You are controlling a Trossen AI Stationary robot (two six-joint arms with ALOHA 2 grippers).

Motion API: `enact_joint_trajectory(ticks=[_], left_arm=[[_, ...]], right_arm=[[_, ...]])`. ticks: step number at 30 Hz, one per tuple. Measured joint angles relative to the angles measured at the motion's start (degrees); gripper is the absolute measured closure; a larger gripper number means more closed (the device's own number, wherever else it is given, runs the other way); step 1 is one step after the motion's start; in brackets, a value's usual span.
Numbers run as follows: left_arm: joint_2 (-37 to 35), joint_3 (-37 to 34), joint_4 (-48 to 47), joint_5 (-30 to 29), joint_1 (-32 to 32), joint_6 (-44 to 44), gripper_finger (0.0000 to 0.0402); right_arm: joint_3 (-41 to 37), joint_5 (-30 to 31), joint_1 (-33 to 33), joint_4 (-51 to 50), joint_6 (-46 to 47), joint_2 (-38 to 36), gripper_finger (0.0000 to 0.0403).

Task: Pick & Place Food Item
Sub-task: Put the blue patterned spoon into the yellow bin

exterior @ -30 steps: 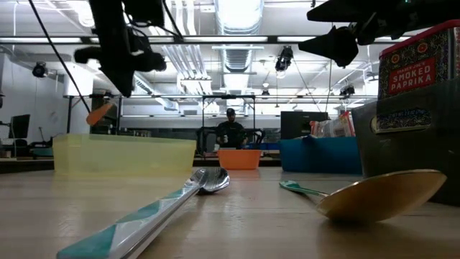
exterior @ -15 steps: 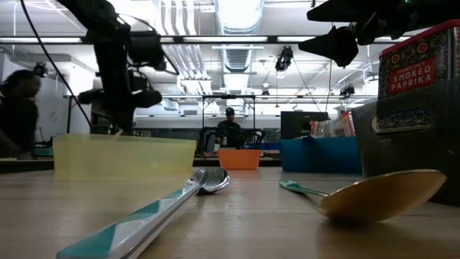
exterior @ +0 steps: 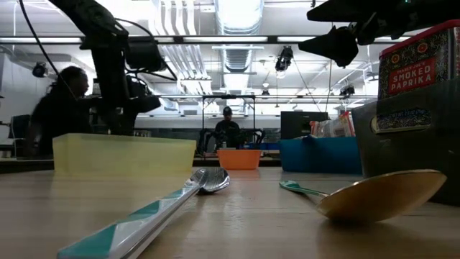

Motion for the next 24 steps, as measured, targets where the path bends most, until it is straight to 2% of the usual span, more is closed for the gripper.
enact_joint_trajectory(ticks=[7, 12, 19, 24], left_arm=[[0.00, 0.00, 0.94, 0.87, 0.00, 0.12, 0.0208], [0.00, 0.00, 0.94, 1.09, -0.11, 0.08, 0.0168], [-2.12, 0.00, -0.70, 5.25, -0.83, -4.50, 0.0166], [-4.82, 0.00, -3.69, 5.72, -6.45, -12.16, 0.0194]], right_arm=[[0.00, 0.00, 0.00, 0.00, 0.00, -0.01, 0.0022], [0.00, 0.00, -0.02, 0.00, 0.00, 0.00, 0.0022], [0.00, 0.00, 0.00, 0.00, 0.00, 0.00, 0.0022], [0.00, 0.00, -0.01, 0.00, 0.00, 0.00, 0.0022]])
